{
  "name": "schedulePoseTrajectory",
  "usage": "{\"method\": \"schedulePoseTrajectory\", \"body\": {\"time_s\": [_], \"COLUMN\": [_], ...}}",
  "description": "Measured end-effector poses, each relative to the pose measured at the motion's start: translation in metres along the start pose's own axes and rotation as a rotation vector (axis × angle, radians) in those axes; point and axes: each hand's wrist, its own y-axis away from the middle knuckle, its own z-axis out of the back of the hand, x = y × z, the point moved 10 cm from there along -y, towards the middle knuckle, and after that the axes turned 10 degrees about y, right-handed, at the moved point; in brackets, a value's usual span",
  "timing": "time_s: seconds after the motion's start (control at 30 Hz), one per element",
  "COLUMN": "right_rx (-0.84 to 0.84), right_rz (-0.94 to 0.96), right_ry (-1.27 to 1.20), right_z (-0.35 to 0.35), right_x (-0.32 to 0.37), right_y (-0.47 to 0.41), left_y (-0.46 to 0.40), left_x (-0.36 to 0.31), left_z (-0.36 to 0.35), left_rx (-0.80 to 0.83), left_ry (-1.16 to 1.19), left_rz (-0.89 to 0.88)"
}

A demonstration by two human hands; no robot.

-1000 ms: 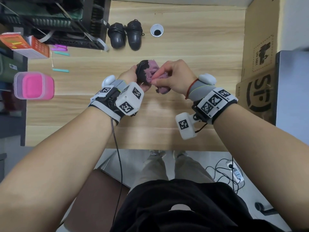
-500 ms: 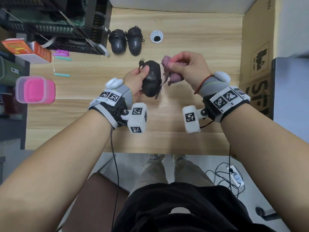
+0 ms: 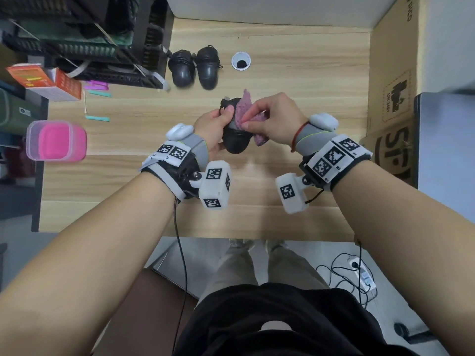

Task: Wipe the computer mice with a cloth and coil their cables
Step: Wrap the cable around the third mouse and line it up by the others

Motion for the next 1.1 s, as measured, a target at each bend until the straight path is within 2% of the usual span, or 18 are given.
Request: {"method": "schedulePoseTrajectory", "body": {"time_s": [0.17,0.3,0.4,0.57,0.73,0.8,0.87,0.97,1.1], "right_rx": [-0.170,-0.023,0.035,-0.142,0.088,0.073,-0.008,-0.046,0.018], "right_rz": [-0.097,0.033,0.094,0.014,0.137,0.075,-0.075,-0.234,-0.192], "right_ry": [-0.072,-0.029,0.092,0.135,0.169,0.116,0.021,0.011,-0.251], "right_z": [0.026,0.010,0.003,0.024,-0.015,-0.015,0.000,0.013,-0.014], "right_x": [-0.013,0.009,0.025,0.020,0.033,0.020,-0.012,-0.054,-0.045], "right_y": [-0.003,0.000,0.002,-0.008,0.003,0.001,-0.006,0.000,0.008], "left_y": [0.005,0.001,-0.004,-0.011,-0.020,-0.022,-0.021,-0.022,-0.024], "left_x": [0.004,0.008,0.009,0.007,0.001,0.002,0.005,0.010,0.012], "left_z": [-0.008,0.003,0.010,0.007,0.018,0.024,0.027,0.029,0.020], "left_rx": [0.057,-0.086,-0.136,-0.093,-0.154,-0.183,-0.188,-0.180,-0.197], "left_ry": [-0.048,0.048,0.004,-0.127,-0.221,-0.180,-0.085,0.171,0.416], "left_rz": [0.005,0.050,0.029,0.000,-0.037,-0.033,-0.016,0.066,0.154]}}
